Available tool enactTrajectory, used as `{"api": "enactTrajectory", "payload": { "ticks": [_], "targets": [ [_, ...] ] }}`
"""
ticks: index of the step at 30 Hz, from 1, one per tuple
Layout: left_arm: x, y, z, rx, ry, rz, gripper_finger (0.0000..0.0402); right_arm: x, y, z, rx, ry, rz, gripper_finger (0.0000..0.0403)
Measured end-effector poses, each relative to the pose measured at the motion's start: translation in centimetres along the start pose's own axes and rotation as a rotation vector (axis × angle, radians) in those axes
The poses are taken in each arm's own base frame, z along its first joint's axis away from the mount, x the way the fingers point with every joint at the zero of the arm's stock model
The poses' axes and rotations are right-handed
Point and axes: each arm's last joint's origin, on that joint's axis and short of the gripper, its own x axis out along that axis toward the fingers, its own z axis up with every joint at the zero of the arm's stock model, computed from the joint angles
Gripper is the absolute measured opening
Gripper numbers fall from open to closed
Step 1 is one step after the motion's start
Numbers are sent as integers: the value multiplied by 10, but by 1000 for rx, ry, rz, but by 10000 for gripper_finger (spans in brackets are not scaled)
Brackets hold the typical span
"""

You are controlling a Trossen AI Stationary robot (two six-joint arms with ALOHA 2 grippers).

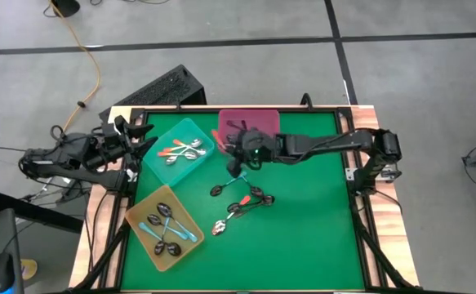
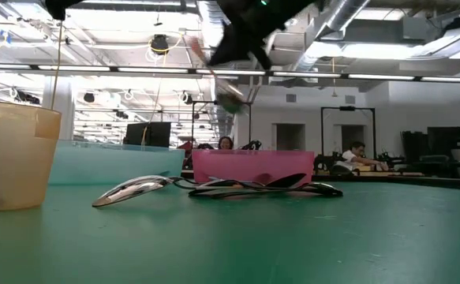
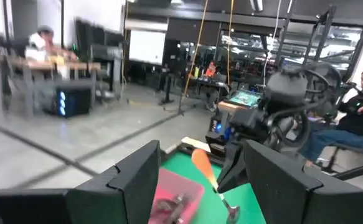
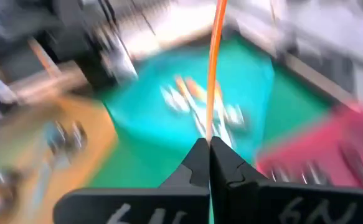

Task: Sort silverware by color (type)
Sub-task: Put the orange spoon into the blue bin

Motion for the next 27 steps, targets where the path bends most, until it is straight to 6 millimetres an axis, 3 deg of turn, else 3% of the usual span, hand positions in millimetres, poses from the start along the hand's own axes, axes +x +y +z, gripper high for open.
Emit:
{"api": "enactTrajectory", "payload": {
  "ticks": [3,6,9,13,17,22,24,27],
  "targets": [
    [-4,1,15,35,-60,-7,219,2,-8,24,22,-183,92,5],
    [-9,3,27,-29,-101,-22,219,1,-17,34,40,-252,107,5],
    [-10,2,24,-45,-64,-51,219,3,-17,30,35,-213,108,5],
    [-9,3,20,64,-54,-28,219,4,-17,25,10,-160,119,5],
    [-9,3,29,-41,-143,12,219,5,-23,29,69,-172,135,5],
    [-11,3,19,91,-66,-69,219,6,-29,31,-101,-174,176,5],
    [-7,2,17,72,-90,-24,219,11,-32,32,-51,-203,179,5],
    [-6,1,22,-99,-142,-21,219,16,-32,29,110,-181,244,5]
  ]
}}
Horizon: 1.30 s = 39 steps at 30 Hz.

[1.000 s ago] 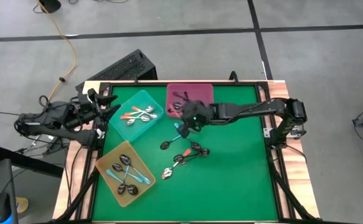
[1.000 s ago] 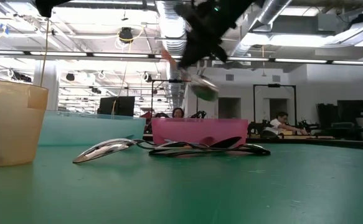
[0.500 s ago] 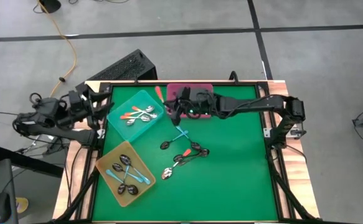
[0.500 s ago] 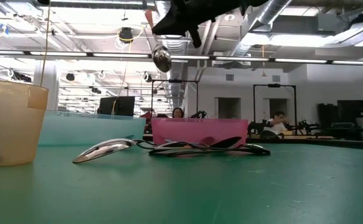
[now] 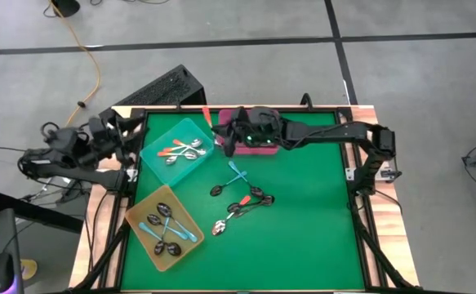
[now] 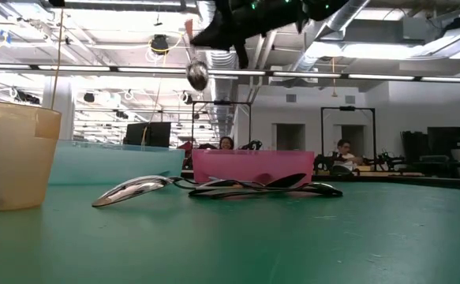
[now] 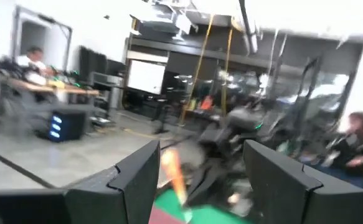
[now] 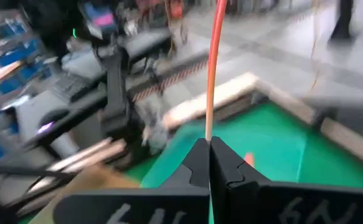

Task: Sort silverware by color (type)
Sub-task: Put the orange spoon into the blue bin

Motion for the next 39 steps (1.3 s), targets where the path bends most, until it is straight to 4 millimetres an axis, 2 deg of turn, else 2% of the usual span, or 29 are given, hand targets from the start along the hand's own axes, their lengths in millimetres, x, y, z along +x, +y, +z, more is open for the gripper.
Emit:
{"api": "enactTrajectory", "payload": {
  "ticks": [3,5,8,11,15,19,23,28,31,34,36,39],
  "targets": [
    [-2,0,-4,13,45,-69,219,0,8,-4,-50,39,78,5],
    [-2,1,-8,51,74,-54,219,3,10,-7,-92,42,98,5],
    [-1,2,-7,13,63,15,219,9,3,-15,-95,71,78,5],
    [-1,2,-9,35,77,17,219,15,1,-16,-125,32,71,5],
    [0,2,-8,15,59,32,219,25,6,-17,-121,-62,146,5],
    [1,2,-18,43,95,46,219,33,-6,-27,-106,-20,139,5],
    [3,4,-22,14,85,149,219,34,-18,-27,-29,-4,117,5],
    [2,6,-34,119,193,148,219,34,-26,-20,-220,-56,82,5],
    [5,5,-31,61,150,188,219,32,-34,-9,-143,-136,61,5],
    [5,4,-30,29,144,143,219,30,-39,-5,-92,-155,81,5],
    [4,3,-32,79,175,111,219,30,-40,-3,-141,-169,109,5],
    [6,3,-32,136,176,133,219,41,-45,-2,-223,-188,113,5]
  ]
}}
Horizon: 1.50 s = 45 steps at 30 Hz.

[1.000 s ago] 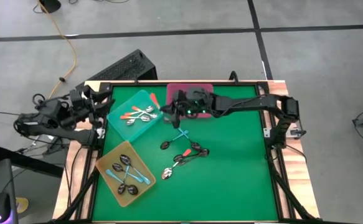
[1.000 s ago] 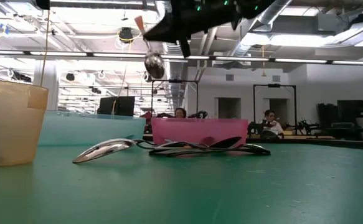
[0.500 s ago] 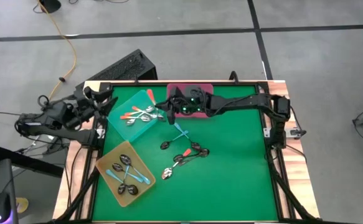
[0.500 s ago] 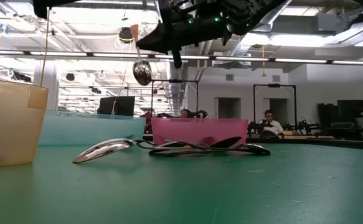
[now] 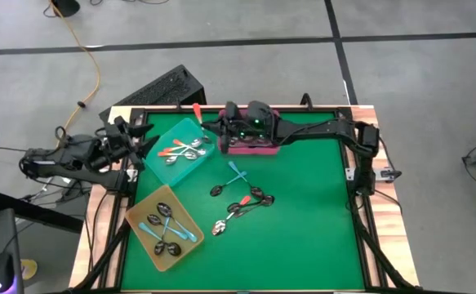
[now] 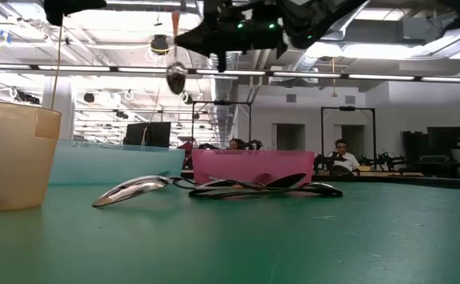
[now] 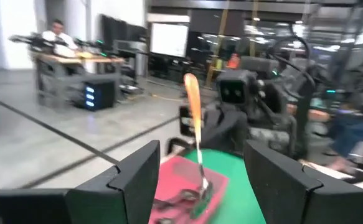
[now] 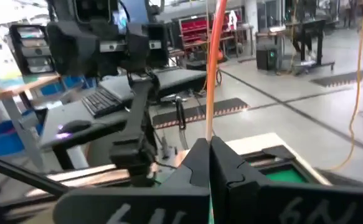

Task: Sort silverware by color (type)
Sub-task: Put the orange spoon into the blue bin

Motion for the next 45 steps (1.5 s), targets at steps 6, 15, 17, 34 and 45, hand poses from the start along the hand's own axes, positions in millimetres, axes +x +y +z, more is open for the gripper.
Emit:
{"api": "enactTrajectory", "payload": {
  "ticks": [6,15,17,34,45],
  "targets": [
    [5,-4,4,49,-35,15,219,34,-16,-19,25,-75,30,5],
    [5,-6,7,41,-60,-27,219,100,-22,-42,31,-113,207,5],
    [5,-7,9,65,-73,-55,219,109,-28,-46,33,-72,199,5],
    [5,-8,8,199,-75,-101,219,116,-57,-75,-125,279,119,5],
    [5,-8,9,163,-79,-104,219,125,1,-79,-464,382,99,5]
  ]
}}
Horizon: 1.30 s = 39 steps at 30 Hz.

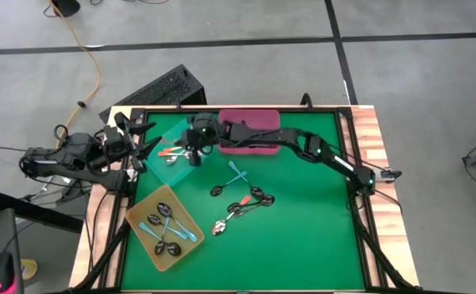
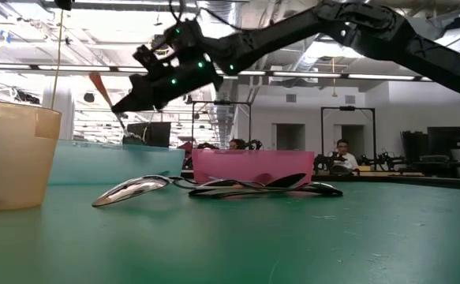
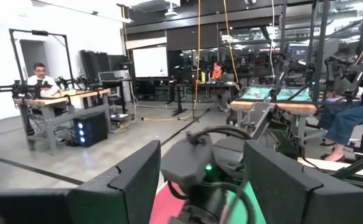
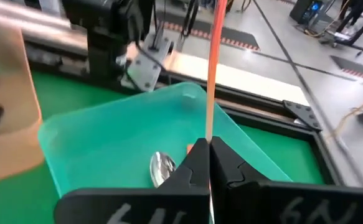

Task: Sort silverware by color (type)
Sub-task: Put the orange spoon into the blue bin

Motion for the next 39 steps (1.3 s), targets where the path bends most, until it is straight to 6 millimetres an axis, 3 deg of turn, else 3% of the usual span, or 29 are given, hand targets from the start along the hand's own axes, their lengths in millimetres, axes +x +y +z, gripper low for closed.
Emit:
{"api": "enactTrajectory", "payload": {
  "ticks": [5,14,34,39],
  "targets": [
    [0,0,0,1,0,0,219,2,13,1,-95,63,-24,5],
    [0,0,0,0,1,3,219,1,9,0,-180,92,-88,5],
    [0,0,-4,50,39,0,219,-2,-8,-10,-26,120,-106,14],
    [0,0,-4,38,41,0,219,-2,-7,-11,-14,132,-99,32]
  ]
}}
